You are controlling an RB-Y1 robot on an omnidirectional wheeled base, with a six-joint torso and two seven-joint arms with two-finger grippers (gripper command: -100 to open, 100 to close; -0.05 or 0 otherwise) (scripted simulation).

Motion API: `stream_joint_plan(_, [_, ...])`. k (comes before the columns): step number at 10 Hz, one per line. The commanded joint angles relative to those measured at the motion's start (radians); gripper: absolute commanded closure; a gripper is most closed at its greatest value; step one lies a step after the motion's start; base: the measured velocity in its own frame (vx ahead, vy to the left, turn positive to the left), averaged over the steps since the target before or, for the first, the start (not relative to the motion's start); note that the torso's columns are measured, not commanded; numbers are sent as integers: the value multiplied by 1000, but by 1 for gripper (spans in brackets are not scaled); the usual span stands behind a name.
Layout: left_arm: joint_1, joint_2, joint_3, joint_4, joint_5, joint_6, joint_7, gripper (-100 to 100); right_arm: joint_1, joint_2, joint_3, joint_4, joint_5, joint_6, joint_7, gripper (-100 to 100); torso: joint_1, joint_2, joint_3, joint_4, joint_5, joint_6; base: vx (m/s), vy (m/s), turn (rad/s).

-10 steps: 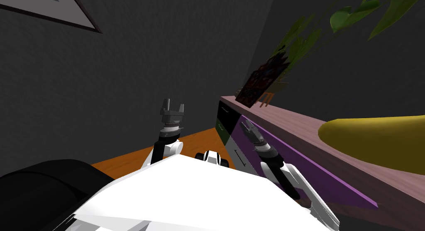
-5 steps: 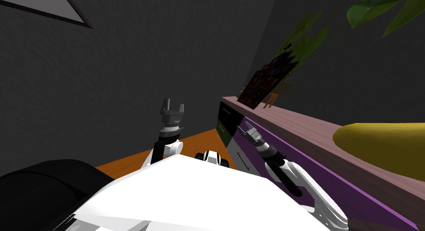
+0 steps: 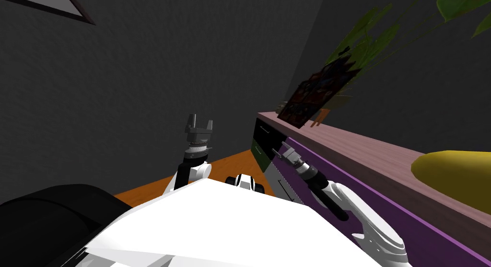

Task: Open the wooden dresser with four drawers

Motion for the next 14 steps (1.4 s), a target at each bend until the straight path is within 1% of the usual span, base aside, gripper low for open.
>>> stream_joint_plan(1, [0,0,0,0,0,0,0,0,-20,-77,-4,60,77,-6,63,-100,0,0,0,0,0,0,88,102,9])
stream_joint_plan(2, [0,0,0,0,0,0,0,0,-31,-109,-1,86,108,-3,90,-100,0,-1,0,0,0,0,103,103,18])
stream_joint_plan(3, [0,0,0,0,0,0,0,0,-31,-115,-1,86,117,-3,90,-100,0,-2,-1,0,0,0,92,84,9])
stream_joint_plan(6, [0,0,0,0,0,0,0,0,-67,-211,10,167,212,6,166,-100,0,1,1,0,0,0,94,88,35])
stream_joint_plan(7, [0,0,0,0,0,0,0,0,-67,-217,10,167,213,6,166,-100,1,0,0,0,0,0,85,78,12])
stream_joint_plan(10, [0,0,0,0,0,0,0,0,-104,-310,25,247,296,13,237,-100,1,0,0,0,0,0,95,89,46])
stream_joint_plan(11, [0,0,0,0,0,0,0,0,-104,-311,25,247,296,13,237,-100,1,-1,-1,0,0,0,73,71,25])
stream_joint_plan(14, [0,0,0,0,0,0,0,0,-138,-393,40,320,368,20,300,-100,-1,0,1,0,0,0,81,71,46])
